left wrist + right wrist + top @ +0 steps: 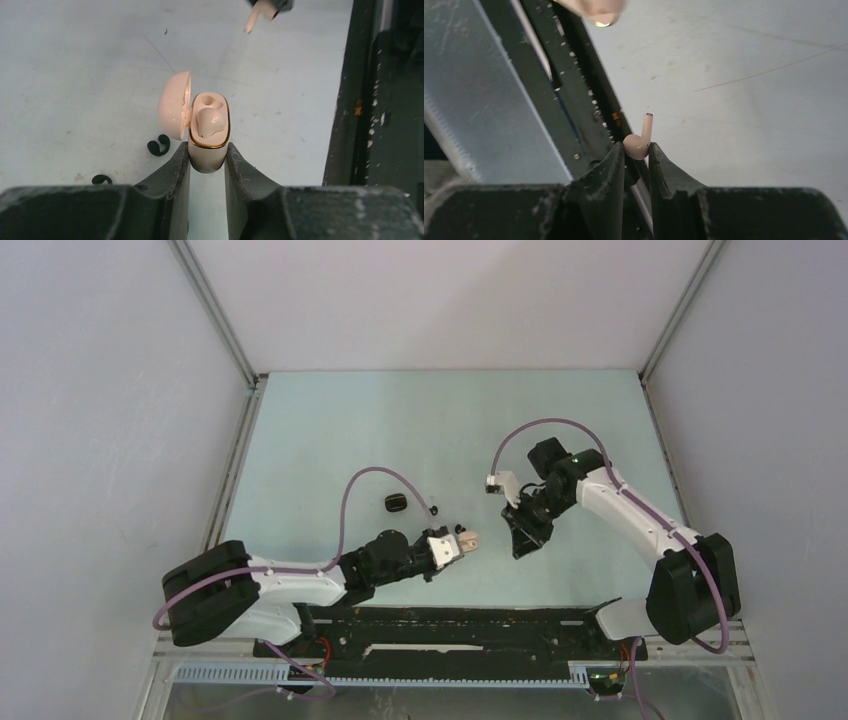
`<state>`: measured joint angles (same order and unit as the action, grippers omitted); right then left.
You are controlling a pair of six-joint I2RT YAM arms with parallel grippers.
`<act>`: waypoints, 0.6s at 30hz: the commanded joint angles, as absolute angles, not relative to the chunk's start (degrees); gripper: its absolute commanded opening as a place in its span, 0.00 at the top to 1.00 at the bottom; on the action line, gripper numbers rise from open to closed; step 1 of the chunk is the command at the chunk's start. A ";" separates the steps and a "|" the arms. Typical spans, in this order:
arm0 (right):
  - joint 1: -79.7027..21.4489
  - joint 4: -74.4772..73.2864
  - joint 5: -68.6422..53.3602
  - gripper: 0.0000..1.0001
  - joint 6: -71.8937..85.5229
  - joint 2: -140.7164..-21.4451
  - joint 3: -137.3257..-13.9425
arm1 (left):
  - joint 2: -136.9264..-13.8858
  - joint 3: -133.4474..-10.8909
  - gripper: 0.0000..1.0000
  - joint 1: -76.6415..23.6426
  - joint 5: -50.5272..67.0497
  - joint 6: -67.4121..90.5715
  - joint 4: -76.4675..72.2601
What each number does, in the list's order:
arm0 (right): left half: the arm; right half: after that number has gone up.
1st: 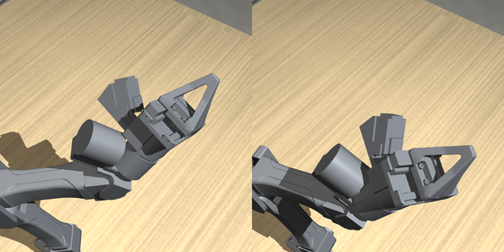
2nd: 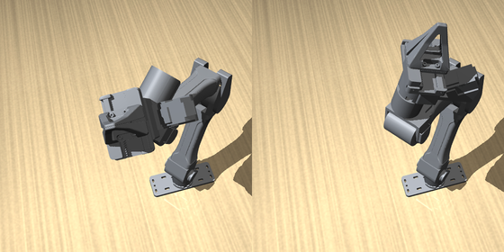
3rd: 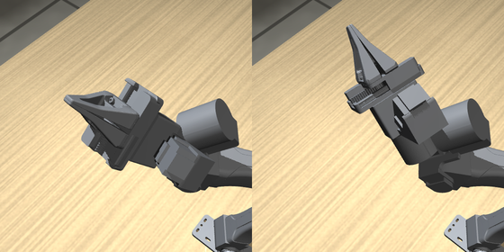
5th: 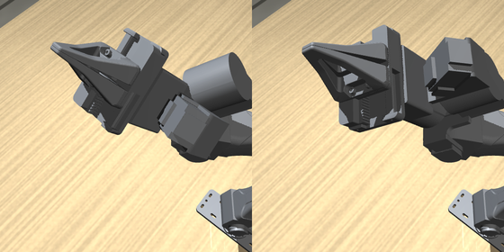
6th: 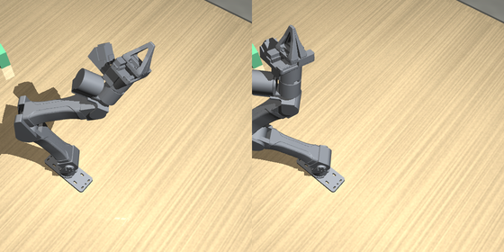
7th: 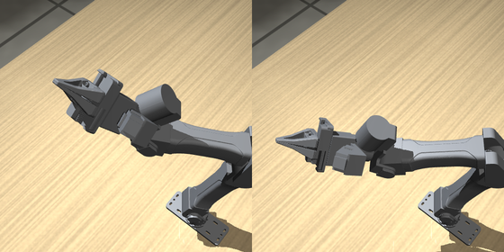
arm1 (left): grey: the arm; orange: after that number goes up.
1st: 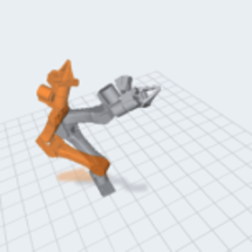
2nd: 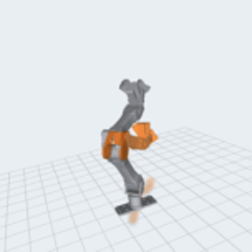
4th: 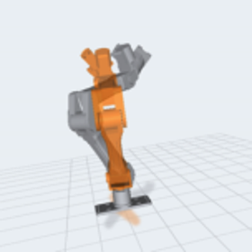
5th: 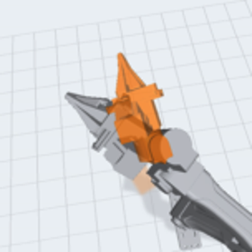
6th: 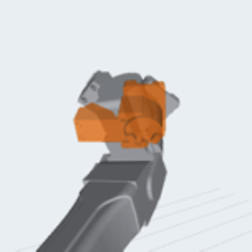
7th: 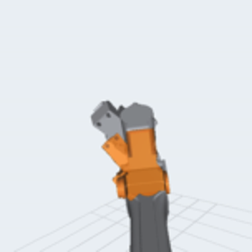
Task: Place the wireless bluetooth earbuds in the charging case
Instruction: Place the earbud in the charging case.
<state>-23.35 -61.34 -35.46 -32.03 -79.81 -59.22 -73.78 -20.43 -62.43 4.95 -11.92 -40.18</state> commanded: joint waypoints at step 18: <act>-26.75 -72.57 -46.72 0.93 -22.99 -92.75 -70.00 | -79.38 -25.22 1.00 -69.65 -6.50 -24.72 -36.40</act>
